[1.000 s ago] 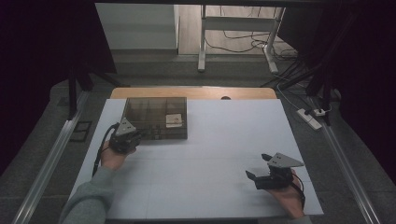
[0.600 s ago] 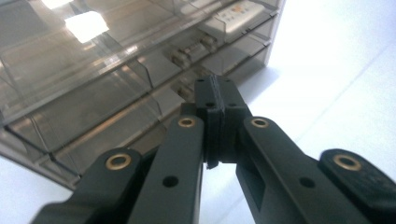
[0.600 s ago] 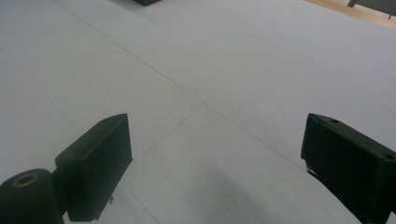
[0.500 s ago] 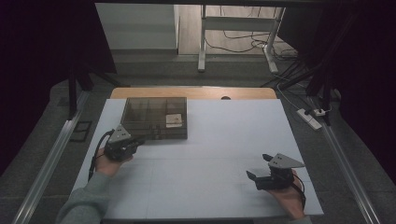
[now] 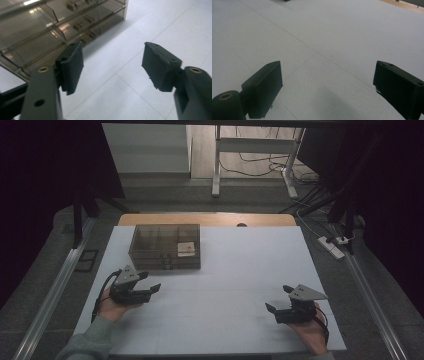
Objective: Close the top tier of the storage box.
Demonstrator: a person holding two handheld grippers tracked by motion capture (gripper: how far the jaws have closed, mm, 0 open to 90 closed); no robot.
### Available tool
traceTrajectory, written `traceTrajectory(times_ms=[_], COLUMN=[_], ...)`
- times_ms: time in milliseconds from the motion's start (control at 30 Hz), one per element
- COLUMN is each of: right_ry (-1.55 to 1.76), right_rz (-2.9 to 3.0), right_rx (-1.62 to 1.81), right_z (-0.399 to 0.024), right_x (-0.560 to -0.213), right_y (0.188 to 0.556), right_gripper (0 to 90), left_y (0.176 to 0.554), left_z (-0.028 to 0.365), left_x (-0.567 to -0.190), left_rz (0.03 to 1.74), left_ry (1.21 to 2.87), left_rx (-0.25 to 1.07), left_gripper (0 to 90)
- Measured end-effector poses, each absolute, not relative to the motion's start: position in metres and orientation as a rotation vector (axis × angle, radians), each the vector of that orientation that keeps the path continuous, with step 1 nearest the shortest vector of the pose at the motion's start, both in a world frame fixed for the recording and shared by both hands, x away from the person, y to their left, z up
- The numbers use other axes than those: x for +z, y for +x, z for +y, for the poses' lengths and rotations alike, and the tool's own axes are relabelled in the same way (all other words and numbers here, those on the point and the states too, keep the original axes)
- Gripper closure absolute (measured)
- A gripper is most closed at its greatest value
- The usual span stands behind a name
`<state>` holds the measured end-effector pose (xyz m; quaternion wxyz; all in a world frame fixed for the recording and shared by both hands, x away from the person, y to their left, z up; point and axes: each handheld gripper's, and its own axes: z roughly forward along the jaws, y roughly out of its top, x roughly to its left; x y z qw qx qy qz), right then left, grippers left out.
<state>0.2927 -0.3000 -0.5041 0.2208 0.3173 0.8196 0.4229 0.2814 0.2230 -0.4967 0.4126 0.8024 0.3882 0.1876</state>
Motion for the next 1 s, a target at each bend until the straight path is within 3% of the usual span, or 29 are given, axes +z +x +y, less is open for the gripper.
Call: traceTrajectory(times_ms=[500,1000], right_ry=[0.882,0.877], right_rz=[2.285,2.292], right_rx=[1.162,1.163], right_z=[-0.302,-0.301], right_x=[-0.507,-0.508], right_y=[0.295,0.295], right_gripper=[8.2,8.3], left_y=[0.249,0.247], left_z=[0.225,0.224], left_x=[-0.513,-0.514], left_rz=[0.978,0.988], left_ry=[2.034,2.034], left_rx=[0.442,0.443], left_gripper=[25.2,23.4])
